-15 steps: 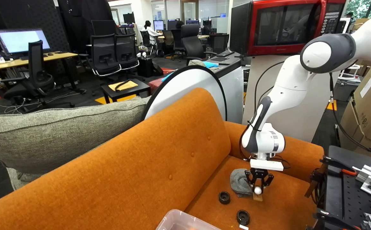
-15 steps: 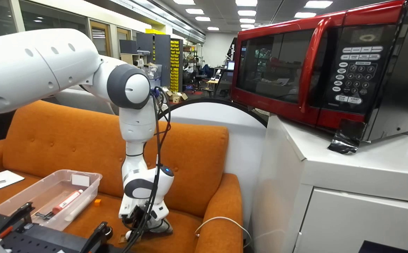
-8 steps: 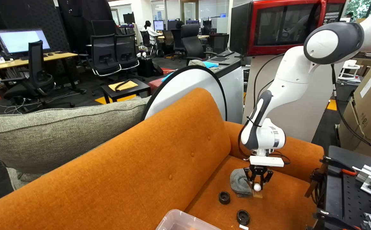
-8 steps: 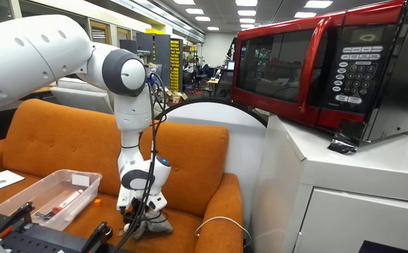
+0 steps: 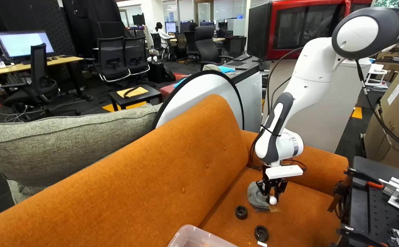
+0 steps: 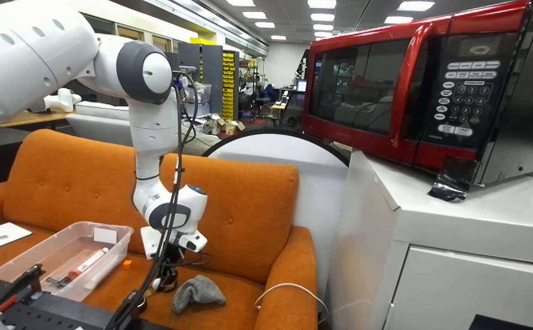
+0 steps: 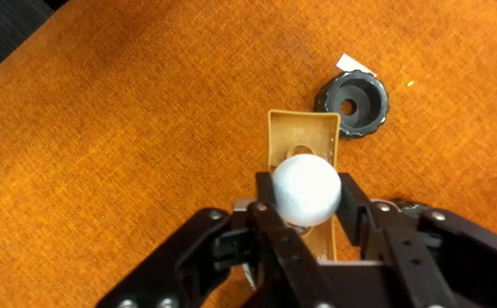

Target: Put the white object closer to the clear storage box

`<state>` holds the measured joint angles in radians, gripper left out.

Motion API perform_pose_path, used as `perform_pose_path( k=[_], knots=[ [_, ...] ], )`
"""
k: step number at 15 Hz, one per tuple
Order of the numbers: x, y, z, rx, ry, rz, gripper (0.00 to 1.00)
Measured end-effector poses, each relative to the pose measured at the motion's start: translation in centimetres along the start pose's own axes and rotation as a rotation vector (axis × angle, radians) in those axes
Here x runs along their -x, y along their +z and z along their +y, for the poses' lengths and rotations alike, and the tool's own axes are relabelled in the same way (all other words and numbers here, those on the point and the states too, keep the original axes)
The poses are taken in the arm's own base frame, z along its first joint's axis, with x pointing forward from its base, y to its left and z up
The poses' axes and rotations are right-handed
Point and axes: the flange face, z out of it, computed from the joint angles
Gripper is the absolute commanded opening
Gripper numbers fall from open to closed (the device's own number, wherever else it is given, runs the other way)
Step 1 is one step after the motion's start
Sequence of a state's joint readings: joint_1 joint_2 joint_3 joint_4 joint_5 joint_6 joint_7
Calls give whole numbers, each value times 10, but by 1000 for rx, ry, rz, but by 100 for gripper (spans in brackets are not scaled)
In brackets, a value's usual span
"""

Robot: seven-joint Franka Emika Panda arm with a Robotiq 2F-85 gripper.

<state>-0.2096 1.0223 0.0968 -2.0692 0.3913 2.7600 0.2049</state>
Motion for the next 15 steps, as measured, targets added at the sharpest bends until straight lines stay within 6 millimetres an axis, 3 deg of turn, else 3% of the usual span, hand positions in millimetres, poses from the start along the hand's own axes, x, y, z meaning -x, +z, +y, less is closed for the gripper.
perform_pose_path(
  k=[6, 15],
  knots=[
    [20, -6, -41, 74, -281, -22, 14],
    [74, 20, -87, 160, -739, -222, 14]
  ],
)
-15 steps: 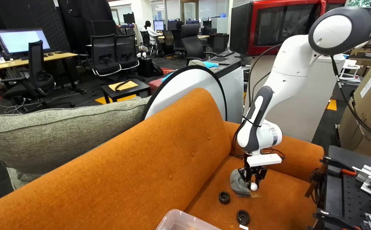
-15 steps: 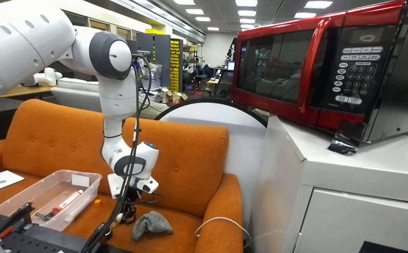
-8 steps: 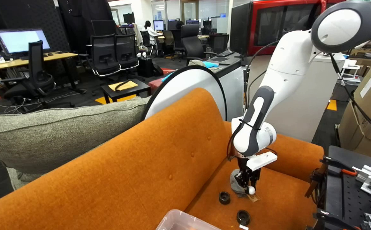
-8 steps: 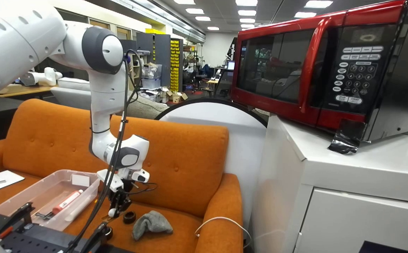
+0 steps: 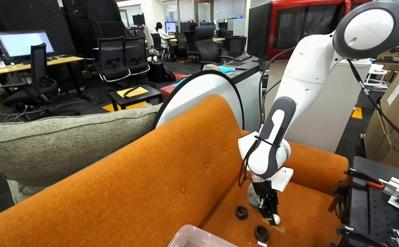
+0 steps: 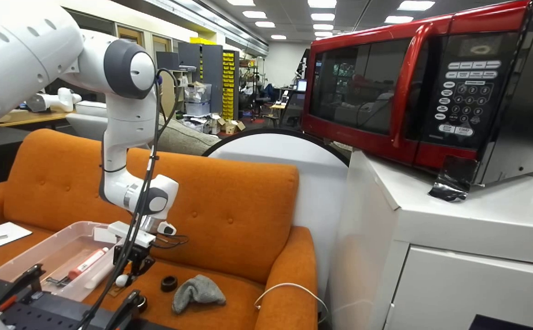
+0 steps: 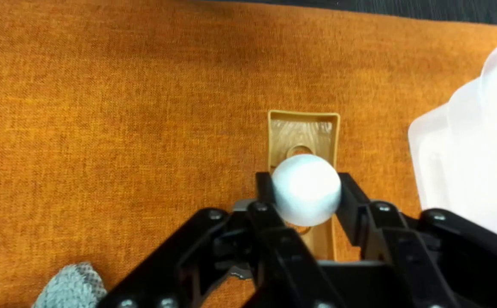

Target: Put the white object closer to the clear storage box

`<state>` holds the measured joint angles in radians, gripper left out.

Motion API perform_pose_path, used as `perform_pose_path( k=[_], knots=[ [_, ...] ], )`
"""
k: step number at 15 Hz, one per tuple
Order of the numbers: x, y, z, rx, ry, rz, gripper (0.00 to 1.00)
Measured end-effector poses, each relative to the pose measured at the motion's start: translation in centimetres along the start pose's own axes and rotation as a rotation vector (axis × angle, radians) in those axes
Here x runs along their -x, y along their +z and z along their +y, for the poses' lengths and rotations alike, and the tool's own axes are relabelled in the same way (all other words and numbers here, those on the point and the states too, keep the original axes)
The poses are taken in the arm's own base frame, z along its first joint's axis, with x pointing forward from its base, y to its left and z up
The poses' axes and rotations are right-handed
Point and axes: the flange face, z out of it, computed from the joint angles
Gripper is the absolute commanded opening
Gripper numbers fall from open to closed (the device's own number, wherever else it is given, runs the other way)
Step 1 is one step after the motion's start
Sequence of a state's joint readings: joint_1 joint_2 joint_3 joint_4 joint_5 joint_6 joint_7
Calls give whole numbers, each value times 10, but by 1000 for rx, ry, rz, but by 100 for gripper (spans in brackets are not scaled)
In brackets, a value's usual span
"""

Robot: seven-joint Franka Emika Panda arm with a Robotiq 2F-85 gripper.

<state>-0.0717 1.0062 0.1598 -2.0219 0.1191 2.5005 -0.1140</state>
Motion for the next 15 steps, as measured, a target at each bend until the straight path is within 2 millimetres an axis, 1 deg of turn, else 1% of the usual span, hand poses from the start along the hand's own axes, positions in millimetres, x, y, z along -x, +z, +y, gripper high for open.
perform_pose_path(
  k=[2, 6, 15],
  knots=[
    [-1, 0, -7, 6, -64, -33, 14],
    [-2, -1, -12, 9, -138, -71, 14],
    [-9, 11, -12, -1, -171, -85, 14]
  ],
)
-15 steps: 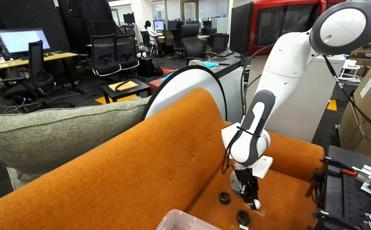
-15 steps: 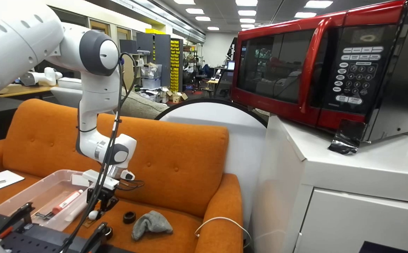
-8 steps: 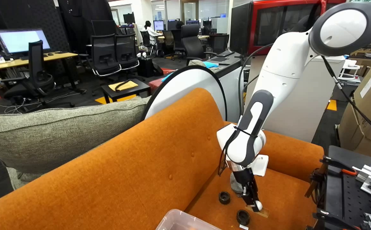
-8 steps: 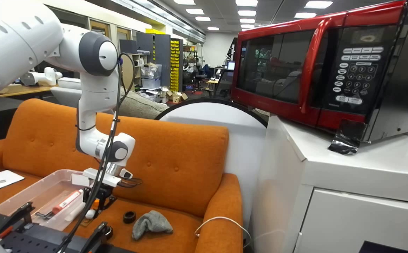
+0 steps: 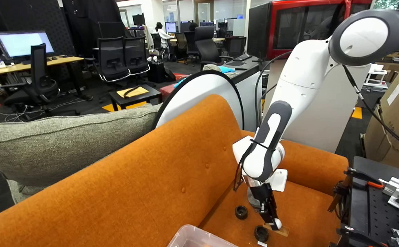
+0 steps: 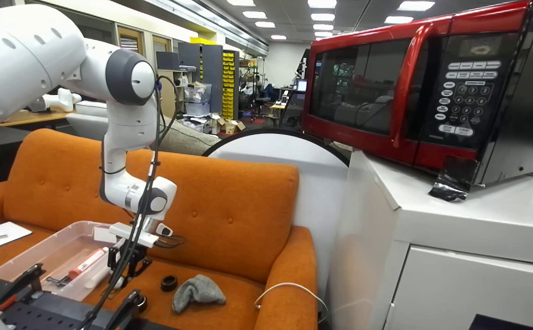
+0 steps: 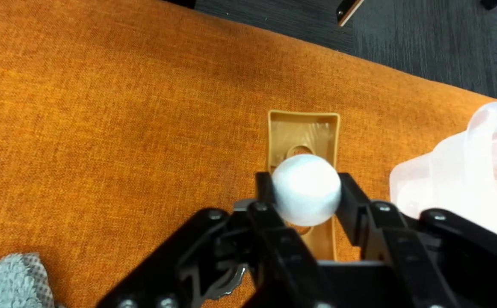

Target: Put the white object closer to the clear storage box

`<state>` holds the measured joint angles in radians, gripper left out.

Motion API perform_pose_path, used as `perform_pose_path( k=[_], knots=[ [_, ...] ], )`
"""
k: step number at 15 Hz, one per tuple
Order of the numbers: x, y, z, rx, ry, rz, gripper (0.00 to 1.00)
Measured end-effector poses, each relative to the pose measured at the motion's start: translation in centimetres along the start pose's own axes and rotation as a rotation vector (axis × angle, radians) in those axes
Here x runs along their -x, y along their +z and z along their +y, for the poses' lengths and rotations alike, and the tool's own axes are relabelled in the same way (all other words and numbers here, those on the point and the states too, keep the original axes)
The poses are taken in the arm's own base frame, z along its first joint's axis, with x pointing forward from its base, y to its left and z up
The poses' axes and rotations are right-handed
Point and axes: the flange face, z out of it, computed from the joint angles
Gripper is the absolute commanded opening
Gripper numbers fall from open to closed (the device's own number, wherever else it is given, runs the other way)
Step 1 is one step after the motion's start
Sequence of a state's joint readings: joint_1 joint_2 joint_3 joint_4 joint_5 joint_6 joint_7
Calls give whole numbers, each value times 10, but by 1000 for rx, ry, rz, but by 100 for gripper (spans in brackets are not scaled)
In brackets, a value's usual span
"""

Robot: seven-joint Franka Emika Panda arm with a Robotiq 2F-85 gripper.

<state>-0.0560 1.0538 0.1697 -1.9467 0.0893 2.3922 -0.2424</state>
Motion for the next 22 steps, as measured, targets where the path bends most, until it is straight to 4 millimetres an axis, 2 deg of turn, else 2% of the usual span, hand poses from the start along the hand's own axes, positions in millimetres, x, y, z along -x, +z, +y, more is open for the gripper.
perform_pose_path(
  k=[3, 11, 14, 22],
  knots=[
    [-1, 10, -5, -8, -26, -13, 14],
    [-12, 53, -24, -50, -64, -53, 14],
    [-18, 69, -20, -59, -57, -60, 14],
    [-36, 129, -3, -74, -16, -93, 14]
  ],
)
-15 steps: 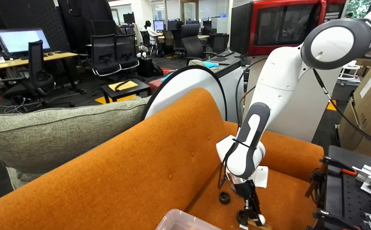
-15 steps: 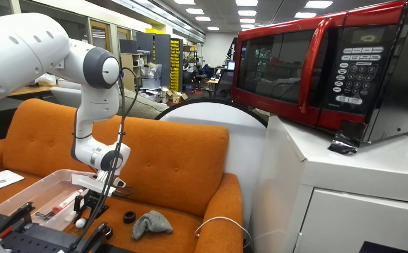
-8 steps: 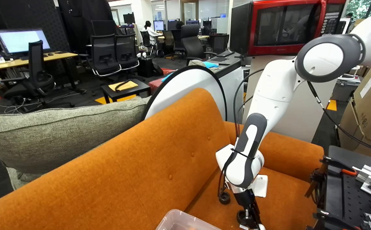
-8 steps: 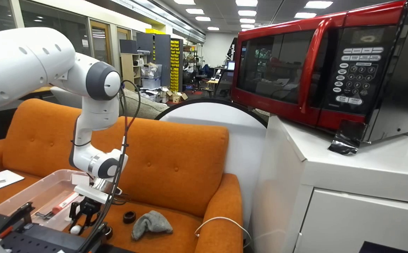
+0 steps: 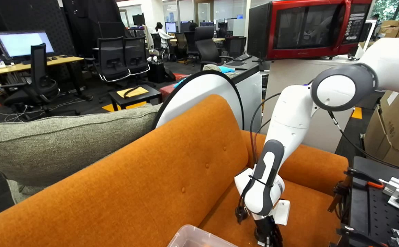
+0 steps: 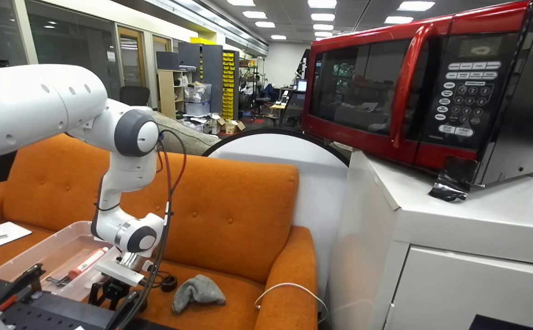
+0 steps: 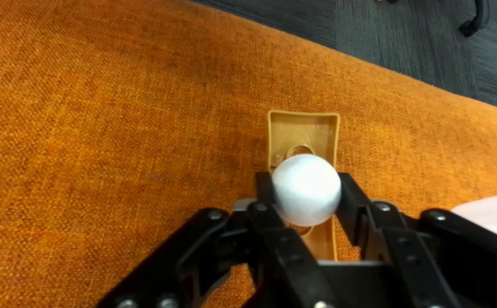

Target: Put the white object closer to the clear storage box

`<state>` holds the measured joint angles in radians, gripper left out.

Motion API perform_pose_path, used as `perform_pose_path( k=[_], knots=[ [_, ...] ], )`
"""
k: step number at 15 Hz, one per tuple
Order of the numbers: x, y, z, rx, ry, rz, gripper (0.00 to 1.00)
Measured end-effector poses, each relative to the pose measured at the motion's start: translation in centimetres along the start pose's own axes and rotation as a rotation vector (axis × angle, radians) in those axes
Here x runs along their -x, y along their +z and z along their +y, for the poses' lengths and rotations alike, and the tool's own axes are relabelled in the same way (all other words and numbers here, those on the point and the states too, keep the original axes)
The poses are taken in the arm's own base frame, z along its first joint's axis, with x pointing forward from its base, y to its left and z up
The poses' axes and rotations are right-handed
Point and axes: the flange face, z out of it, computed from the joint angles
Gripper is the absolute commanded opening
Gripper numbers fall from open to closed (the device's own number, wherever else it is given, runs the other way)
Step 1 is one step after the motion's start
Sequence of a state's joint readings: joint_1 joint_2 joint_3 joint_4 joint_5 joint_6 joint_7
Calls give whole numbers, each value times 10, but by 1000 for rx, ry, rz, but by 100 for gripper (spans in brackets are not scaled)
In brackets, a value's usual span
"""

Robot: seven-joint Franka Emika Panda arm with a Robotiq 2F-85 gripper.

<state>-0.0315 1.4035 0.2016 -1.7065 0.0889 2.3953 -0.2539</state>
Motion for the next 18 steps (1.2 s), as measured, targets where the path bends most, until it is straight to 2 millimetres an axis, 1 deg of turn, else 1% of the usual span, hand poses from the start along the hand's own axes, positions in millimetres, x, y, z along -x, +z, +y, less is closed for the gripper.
perform_pose_path(
  k=[3, 4, 5, 10, 11, 15, 17, 18],
  knots=[
    [-9, 11, -2, 10, 4, -1, 14],
    [-12, 14, -2, 16, 7, -2, 64],
    [-13, 15, -3, 20, 11, -5, 66],
    [-19, 10, -5, 33, 15, 0, 98],
    [-20, 8, -5, 34, 15, 3, 100],
    [-24, 0, -4, 39, 14, 17, 100],
    [-26, -11, -5, 44, 12, 33, 100],
    [-27, -20, -5, 48, 11, 46, 100]
  ],
)
